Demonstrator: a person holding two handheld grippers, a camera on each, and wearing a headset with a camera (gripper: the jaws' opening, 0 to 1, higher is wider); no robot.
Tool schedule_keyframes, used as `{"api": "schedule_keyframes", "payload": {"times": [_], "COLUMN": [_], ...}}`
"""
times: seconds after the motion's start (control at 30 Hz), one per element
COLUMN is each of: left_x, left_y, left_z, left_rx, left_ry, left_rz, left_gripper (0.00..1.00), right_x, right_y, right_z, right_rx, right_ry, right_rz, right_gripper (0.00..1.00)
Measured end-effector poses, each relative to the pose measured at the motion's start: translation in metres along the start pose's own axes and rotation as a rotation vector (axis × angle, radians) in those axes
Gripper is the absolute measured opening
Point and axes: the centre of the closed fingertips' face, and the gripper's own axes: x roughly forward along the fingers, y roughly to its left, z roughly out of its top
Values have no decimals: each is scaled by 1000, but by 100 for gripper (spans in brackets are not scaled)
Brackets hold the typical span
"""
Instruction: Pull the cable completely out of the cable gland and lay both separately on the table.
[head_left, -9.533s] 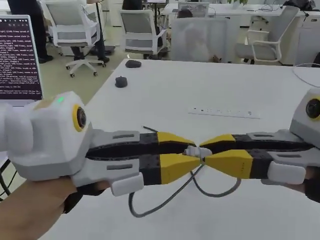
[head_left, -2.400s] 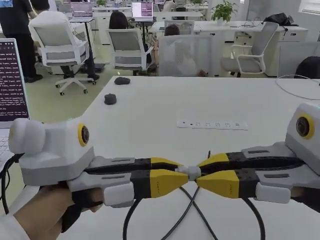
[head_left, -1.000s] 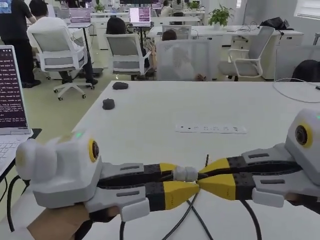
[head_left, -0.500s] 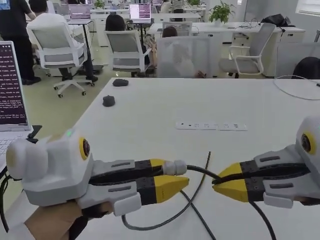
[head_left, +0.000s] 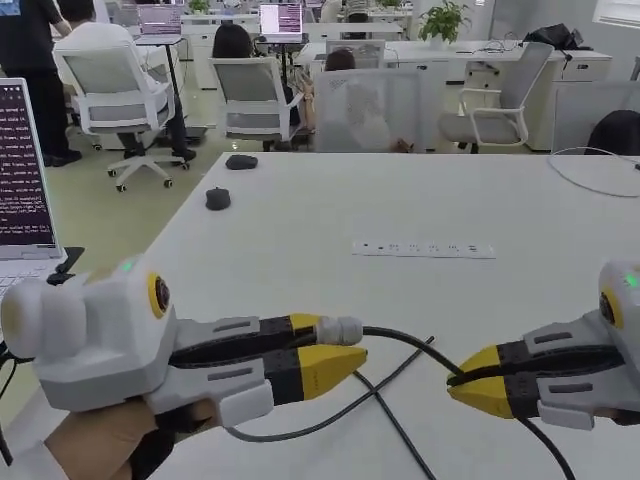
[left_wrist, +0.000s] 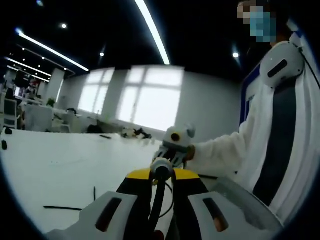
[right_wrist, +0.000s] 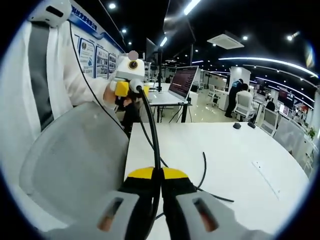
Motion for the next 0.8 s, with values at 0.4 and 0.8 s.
{"api": "schedule_keyframes", "payload": {"times": [0.4, 0.8], "left_x": [8, 13], "left_y": [-2, -4], "left_z": [-7, -18], "left_rx": [9, 11], "left_ry": [35, 70], "left_rz": [-1, -5], "left_gripper": [15, 15], "right_x": [0, 18], "right_y": [10, 33], "right_z": [50, 84], "right_rx": [2, -100], "right_ry": [-132, -172], "right_rz": [43, 108], "right_gripper": [17, 11]}}
